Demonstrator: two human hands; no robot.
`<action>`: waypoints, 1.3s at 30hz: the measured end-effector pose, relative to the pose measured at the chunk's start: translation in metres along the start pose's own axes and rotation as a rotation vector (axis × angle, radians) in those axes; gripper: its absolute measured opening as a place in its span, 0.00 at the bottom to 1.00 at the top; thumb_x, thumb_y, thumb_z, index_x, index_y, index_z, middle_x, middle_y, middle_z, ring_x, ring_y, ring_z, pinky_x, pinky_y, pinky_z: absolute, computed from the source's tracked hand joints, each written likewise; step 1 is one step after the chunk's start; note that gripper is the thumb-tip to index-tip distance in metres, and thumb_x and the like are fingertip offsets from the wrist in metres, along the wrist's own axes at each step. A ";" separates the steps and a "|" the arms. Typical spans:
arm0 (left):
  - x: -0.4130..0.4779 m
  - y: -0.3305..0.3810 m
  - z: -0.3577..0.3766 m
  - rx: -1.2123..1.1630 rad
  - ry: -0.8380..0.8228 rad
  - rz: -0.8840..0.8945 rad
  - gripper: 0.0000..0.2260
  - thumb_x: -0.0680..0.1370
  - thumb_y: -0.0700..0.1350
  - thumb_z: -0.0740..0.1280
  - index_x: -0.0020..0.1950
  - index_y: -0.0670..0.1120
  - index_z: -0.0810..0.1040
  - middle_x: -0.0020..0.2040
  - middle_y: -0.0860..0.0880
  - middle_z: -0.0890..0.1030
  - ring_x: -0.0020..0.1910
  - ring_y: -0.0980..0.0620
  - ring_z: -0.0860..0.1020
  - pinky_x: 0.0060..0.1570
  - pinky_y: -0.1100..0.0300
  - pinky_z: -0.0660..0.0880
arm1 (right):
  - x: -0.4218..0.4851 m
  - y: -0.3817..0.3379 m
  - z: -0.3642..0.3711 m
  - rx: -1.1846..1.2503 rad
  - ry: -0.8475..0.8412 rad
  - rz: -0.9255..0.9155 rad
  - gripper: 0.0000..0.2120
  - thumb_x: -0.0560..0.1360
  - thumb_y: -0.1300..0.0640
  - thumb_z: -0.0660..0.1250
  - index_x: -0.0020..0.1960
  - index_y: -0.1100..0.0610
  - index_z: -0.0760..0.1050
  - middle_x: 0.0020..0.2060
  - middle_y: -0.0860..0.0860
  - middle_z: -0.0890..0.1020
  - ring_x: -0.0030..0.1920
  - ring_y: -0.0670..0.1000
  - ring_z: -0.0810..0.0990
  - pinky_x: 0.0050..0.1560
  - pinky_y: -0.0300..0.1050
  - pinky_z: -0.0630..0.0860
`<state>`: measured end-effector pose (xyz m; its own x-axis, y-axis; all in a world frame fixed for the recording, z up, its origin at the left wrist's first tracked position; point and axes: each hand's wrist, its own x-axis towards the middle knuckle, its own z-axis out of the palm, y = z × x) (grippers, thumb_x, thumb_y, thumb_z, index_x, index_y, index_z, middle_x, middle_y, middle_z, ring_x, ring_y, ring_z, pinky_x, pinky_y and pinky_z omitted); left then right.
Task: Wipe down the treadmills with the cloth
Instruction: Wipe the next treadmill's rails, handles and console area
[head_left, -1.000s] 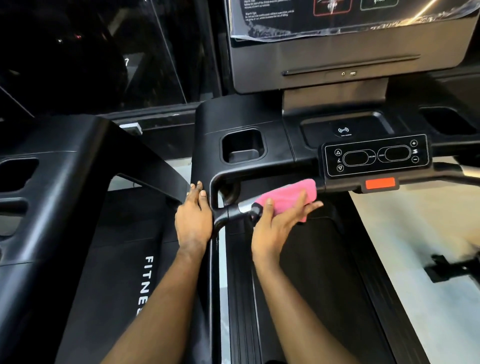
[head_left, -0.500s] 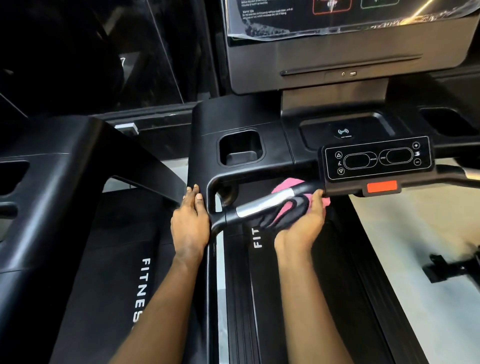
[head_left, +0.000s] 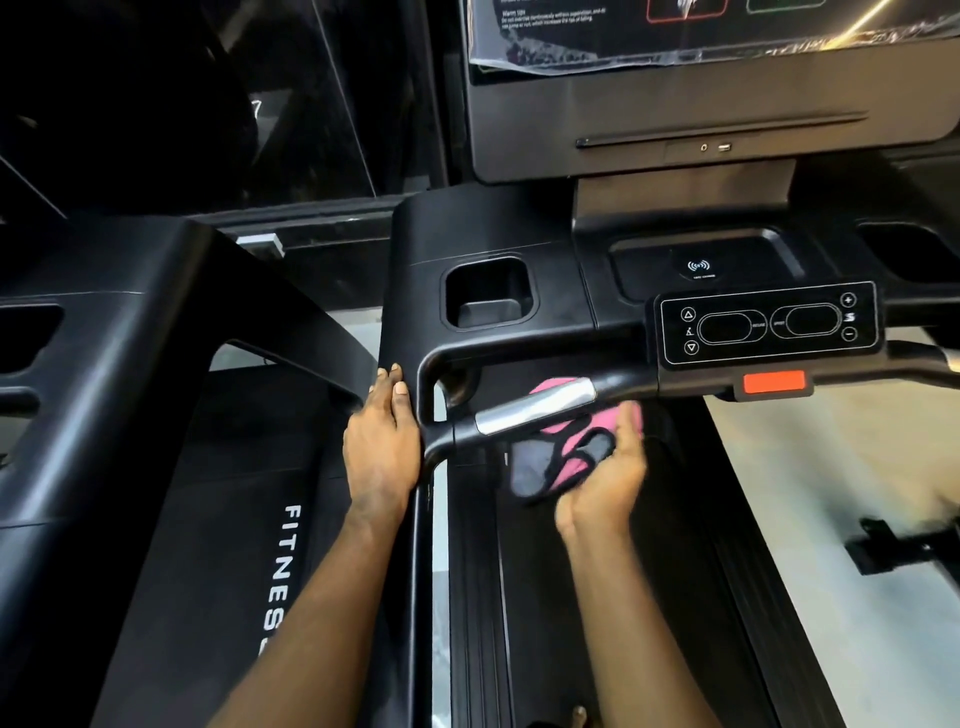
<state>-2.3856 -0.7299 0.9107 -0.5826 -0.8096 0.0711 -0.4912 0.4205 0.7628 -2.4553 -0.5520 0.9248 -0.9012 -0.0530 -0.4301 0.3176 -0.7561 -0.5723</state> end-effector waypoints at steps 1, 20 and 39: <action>0.000 0.000 0.000 0.001 -0.001 -0.001 0.19 0.85 0.53 0.54 0.73 0.54 0.74 0.68 0.50 0.79 0.69 0.50 0.76 0.70 0.51 0.71 | 0.007 -0.006 0.000 0.049 0.009 -0.046 0.18 0.84 0.48 0.58 0.68 0.56 0.76 0.52 0.51 0.86 0.55 0.52 0.85 0.58 0.49 0.80; 0.000 0.000 0.002 0.002 0.005 0.006 0.20 0.85 0.55 0.54 0.73 0.52 0.74 0.70 0.51 0.77 0.70 0.49 0.75 0.71 0.51 0.70 | -0.026 0.046 0.006 -0.146 -0.128 0.283 0.07 0.76 0.61 0.59 0.51 0.58 0.75 0.39 0.54 0.83 0.43 0.54 0.83 0.44 0.44 0.81; 0.002 -0.001 0.002 -0.006 -0.003 0.010 0.20 0.85 0.55 0.53 0.74 0.52 0.73 0.71 0.52 0.76 0.70 0.51 0.74 0.72 0.52 0.70 | -0.022 0.034 -0.012 -0.236 -0.026 0.166 0.07 0.68 0.69 0.62 0.46 0.63 0.72 0.32 0.54 0.77 0.33 0.54 0.76 0.30 0.40 0.75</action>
<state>-2.3868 -0.7311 0.9087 -0.5897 -0.8040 0.0765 -0.4816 0.4261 0.7658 -2.4218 -0.5686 0.9068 -0.8374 -0.1822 -0.5154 0.5186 -0.5631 -0.6434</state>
